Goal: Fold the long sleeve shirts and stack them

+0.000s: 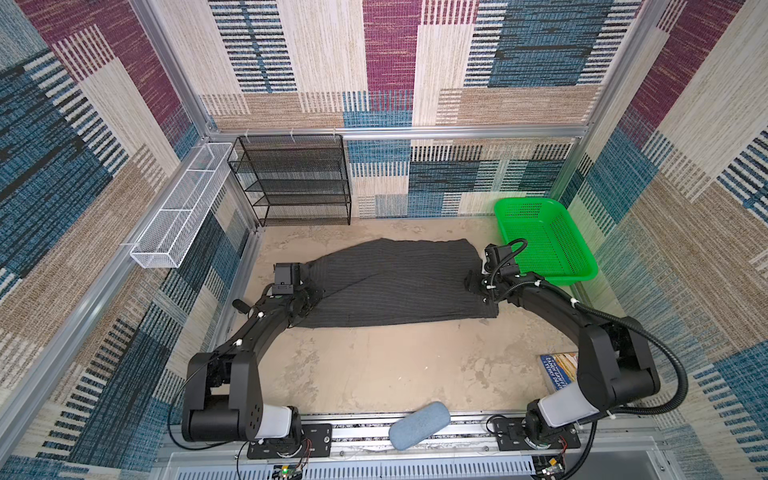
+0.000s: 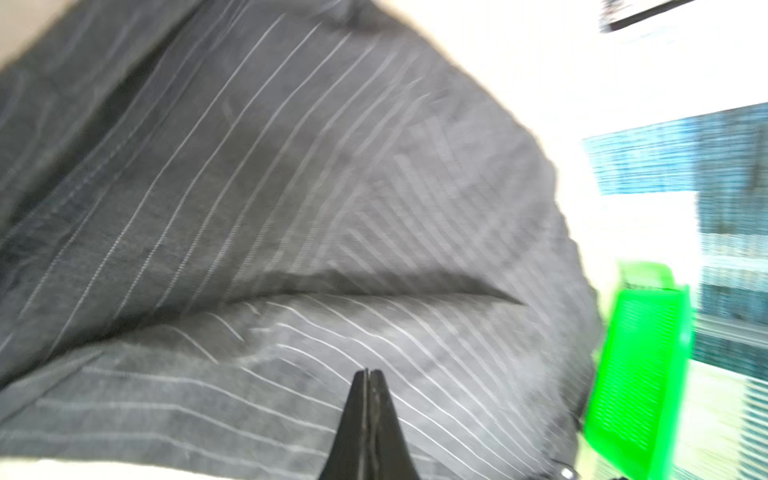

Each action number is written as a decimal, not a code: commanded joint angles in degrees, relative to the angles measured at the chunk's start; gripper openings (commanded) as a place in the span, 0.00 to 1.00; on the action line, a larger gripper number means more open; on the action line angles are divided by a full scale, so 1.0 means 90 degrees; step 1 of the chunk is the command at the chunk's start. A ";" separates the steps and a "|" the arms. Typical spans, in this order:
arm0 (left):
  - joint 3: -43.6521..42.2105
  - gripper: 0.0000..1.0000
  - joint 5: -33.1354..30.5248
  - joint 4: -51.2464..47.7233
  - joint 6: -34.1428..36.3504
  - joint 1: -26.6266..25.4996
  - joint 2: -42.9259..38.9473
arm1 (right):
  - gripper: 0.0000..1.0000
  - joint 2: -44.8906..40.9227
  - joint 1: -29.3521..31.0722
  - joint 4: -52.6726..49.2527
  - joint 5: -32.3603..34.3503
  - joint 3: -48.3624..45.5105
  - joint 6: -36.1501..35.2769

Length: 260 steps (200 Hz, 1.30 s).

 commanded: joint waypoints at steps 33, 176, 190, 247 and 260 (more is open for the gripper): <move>0.0240 0.00 0.0633 0.0181 0.0118 -0.0045 0.0405 | 0.51 0.0272 0.0147 0.0351 -0.0448 -0.0006 -0.0005; -0.1183 0.00 0.0251 0.0901 -0.0182 -0.0170 0.0935 | 0.48 0.0224 0.0388 0.1339 -0.0398 -0.1836 0.0635; -0.1327 0.00 0.0152 0.0527 -0.0111 -0.0173 0.0545 | 0.48 -0.0081 0.0423 0.1229 -0.0371 -0.2061 0.0739; -0.1233 0.00 -0.0268 -0.1483 0.0158 -0.0103 -0.1833 | 0.50 -0.1795 0.0480 0.0350 -0.0303 -0.2332 0.0951; -0.0756 0.04 -0.0245 -0.1877 0.0370 -0.0045 -0.1967 | 0.53 -0.1942 0.0478 0.0044 -0.0127 -0.1971 0.0800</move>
